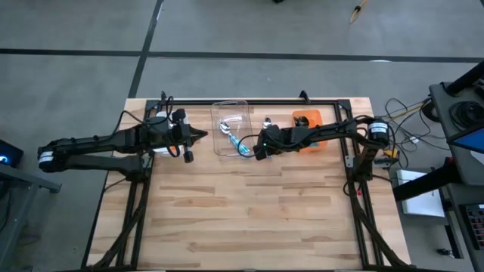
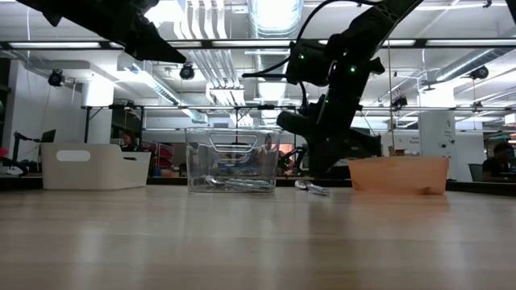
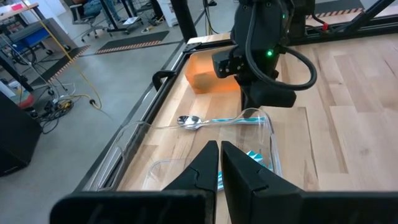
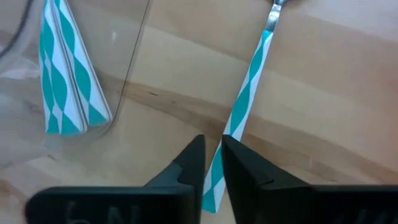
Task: Sort silverware by color (type)
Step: Put the blue patterned spoon into the transparent bin
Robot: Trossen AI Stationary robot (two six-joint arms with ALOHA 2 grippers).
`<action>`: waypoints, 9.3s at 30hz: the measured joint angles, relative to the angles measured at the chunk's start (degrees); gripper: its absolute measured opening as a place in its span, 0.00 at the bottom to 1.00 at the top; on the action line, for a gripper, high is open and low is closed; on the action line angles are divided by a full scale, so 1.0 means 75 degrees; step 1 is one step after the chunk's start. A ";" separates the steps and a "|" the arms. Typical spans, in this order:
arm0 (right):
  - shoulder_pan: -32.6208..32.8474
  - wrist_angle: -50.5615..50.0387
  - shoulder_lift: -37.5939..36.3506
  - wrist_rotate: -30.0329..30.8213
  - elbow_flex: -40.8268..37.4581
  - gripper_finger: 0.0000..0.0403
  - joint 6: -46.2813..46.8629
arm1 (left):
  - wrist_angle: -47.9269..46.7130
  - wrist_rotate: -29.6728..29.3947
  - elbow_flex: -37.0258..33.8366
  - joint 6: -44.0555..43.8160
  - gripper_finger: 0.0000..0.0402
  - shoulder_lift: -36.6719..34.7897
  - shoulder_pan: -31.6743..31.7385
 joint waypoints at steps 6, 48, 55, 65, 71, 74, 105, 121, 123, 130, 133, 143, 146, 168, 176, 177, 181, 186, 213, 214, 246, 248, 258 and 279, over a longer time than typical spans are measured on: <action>0.0000 -0.0002 0.0015 0.0132 0.0000 0.27 0.0060 | 0.0000 0.0000 -0.0006 0.0000 0.00 0.0000 0.0000; 0.0204 -0.0057 0.0722 0.0921 -0.0189 0.14 0.1138 | -0.0012 0.0000 -0.0015 0.0025 0.00 0.0000 0.0000; 0.0221 -0.0271 0.0468 0.0665 -0.0211 0.08 0.1331 | -0.0012 0.0001 -0.0015 0.0026 0.00 0.0000 0.0000; 0.0221 -0.1269 -0.0568 0.1168 -0.0221 0.08 0.1351 | -0.0003 0.0003 -0.0015 0.0026 0.00 0.0000 0.0000; 0.0212 -0.1429 -0.1288 0.1645 -0.0091 0.08 0.0974 | 0.0015 0.0002 -0.0015 0.0026 0.00 0.0000 0.0000; 0.0197 -0.1549 -0.1387 0.1719 0.0262 0.08 0.0643 | 0.0017 0.0003 -0.0015 0.0026 0.00 0.0000 0.0000; -0.0455 -0.2338 0.1076 -0.1151 0.4554 0.08 -0.2834 | 0.0300 0.0000 -0.0015 0.0055 0.00 -0.0236 0.0000; -0.0469 -0.3691 0.3167 -0.0884 0.6988 0.08 -0.2676 | 0.0294 0.0000 -0.0015 0.0052 0.00 -0.0239 0.0000; -0.0469 -0.3876 0.3398 -0.0890 0.7228 0.08 -0.2676 | 0.0284 0.0000 -0.0015 0.0052 0.00 -0.0239 0.0000; -0.0495 -0.4033 0.3708 -0.0945 0.7568 0.08 -0.2682 | 0.0283 0.0000 -0.0015 0.0052 0.00 -0.0239 0.0000; -0.0504 -0.4010 0.3710 -0.0942 0.7571 0.08 -0.2679 | 0.0289 0.0000 -0.0015 0.0052 0.00 -0.0239 0.0000; -0.0504 -0.3998 0.3710 -0.0945 0.7454 0.08 -0.2587 | 0.0289 0.0003 -0.0015 0.0052 0.00 -0.0239 0.0000; -0.0501 -0.3993 0.3710 -0.0947 0.7423 0.08 -0.2564 | 0.0291 0.0003 -0.0015 0.0052 0.00 -0.0239 0.0000; -0.0446 -0.3953 0.3710 -0.1015 0.7332 0.08 -0.2423 | 0.0291 0.0005 -0.0020 0.0052 0.00 -0.0239 0.0000; -0.0436 -0.3886 0.4110 -0.1378 0.7329 0.08 -0.2463 | 0.0286 0.0006 -0.0023 0.0050 0.00 -0.0239 0.0000; -0.0434 -0.3886 0.4152 -0.1381 0.7326 0.08 -0.2462 | 0.0285 0.0006 -0.0023 0.0052 0.00 -0.0236 -0.0003; -0.0434 -0.3883 0.4210 -0.1381 0.7326 0.08 -0.2469 | 0.0283 0.0006 -0.0023 0.0050 0.00 -0.0236 0.0000; -0.0434 -0.3886 0.4217 -0.1379 0.7326 0.08 -0.2454 | 0.0286 0.0006 -0.0023 0.0052 0.00 -0.0218 0.0000; -0.0437 -0.3734 0.4217 -0.1341 0.7326 0.08 -0.2478 | 0.0413 0.0006 -0.0023 -0.0031 0.00 -0.0198 0.0000; -0.0440 -0.3714 0.4217 -0.1341 0.7326 0.08 -0.2478 | 0.0412 0.0006 -0.0023 -0.0030 0.00 -0.0199 0.0000; -0.0452 -0.3303 0.4220 -0.1336 0.7329 0.08 -0.2764 | 0.0787 -0.0012 -0.0029 -0.3404 0.00 -0.0166 -0.0791; -0.0449 -0.3300 0.4220 -0.1338 0.7329 0.08 -0.2780 | 0.0884 -0.0087 -0.0029 -0.3456 0.00 -0.0166 -0.1046; -0.0452 -0.3303 0.4226 -0.1338 0.7329 0.10 -0.2822 | 0.0948 -0.1583 -0.0029 -0.3503 0.00 -0.0166 -0.2811; -0.0449 -0.3304 0.4220 -0.1338 0.7329 0.30 -0.2822 | 0.0915 -0.3185 -0.0029 -0.2489 0.00 -0.0166 -0.4422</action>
